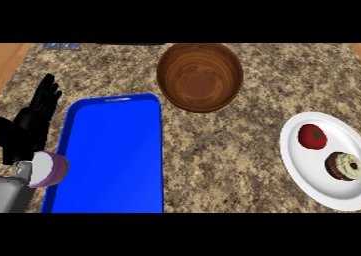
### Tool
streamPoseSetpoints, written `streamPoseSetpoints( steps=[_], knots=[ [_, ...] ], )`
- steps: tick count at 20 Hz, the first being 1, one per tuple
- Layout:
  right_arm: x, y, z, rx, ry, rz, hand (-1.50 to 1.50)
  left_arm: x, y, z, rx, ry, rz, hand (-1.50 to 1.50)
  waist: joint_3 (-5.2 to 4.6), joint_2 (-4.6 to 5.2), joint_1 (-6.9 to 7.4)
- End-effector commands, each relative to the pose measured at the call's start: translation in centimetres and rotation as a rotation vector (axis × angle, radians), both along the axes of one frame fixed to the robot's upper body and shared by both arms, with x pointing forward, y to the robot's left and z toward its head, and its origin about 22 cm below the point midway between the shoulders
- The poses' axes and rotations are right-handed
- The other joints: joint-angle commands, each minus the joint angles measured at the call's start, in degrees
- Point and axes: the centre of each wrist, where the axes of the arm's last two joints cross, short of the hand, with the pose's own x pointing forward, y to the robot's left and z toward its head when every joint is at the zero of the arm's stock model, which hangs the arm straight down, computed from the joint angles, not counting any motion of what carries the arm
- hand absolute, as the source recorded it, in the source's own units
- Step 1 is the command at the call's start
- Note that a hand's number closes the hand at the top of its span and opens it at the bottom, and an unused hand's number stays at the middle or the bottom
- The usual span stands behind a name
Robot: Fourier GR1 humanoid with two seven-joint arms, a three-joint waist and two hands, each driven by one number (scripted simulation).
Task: Pick the tomato from the plate and place it in the bowl
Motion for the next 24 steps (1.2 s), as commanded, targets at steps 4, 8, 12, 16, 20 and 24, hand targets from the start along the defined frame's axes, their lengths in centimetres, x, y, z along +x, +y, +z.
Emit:
streamPoseSetpoints(
  steps=[4,8,12,16,20,24],
  knots=[
    [3.5,0.1,-2.5,-0.006,0.246,0.065,-1.5,-0.2,0.1,0.6,0.014,-0.001,-0.011,0.0,0.04,-0.02,-0.16],
    [3.5,1.8,-6.0,-0.014,0.331,0.102,-1.5,-1.4,-0.1,-1.4,0.007,0.006,0.001,0.0,0.04,-0.23,-0.86],
    [5.3,1.8,-5.4,-0.091,0.327,0.104,-1.5,0.1,2.0,-0.9,0.006,-0.003,0.013,0.0,0.02,-0.2,-1.25],
    [4.8,3.1,-7.5,-0.184,0.19,0.122,-1.5,-0.7,1.1,-0.3,-0.005,0.005,0.013,0.0,0.06,-0.27,-1.23],
    [4.0,2.7,-9.3,-0.192,0.194,0.109,-1.5,-0.2,1.6,-0.2,0.003,0.009,0.011,0.0,0.03,-0.33,-1.69],
    [5.0,3.6,-8.3,-0.146,0.24,0.108,-1.5,0.3,-1.2,-0.2,0.012,0.005,0.014,0.0,0.03,-0.36,-1.72]
  ],
)
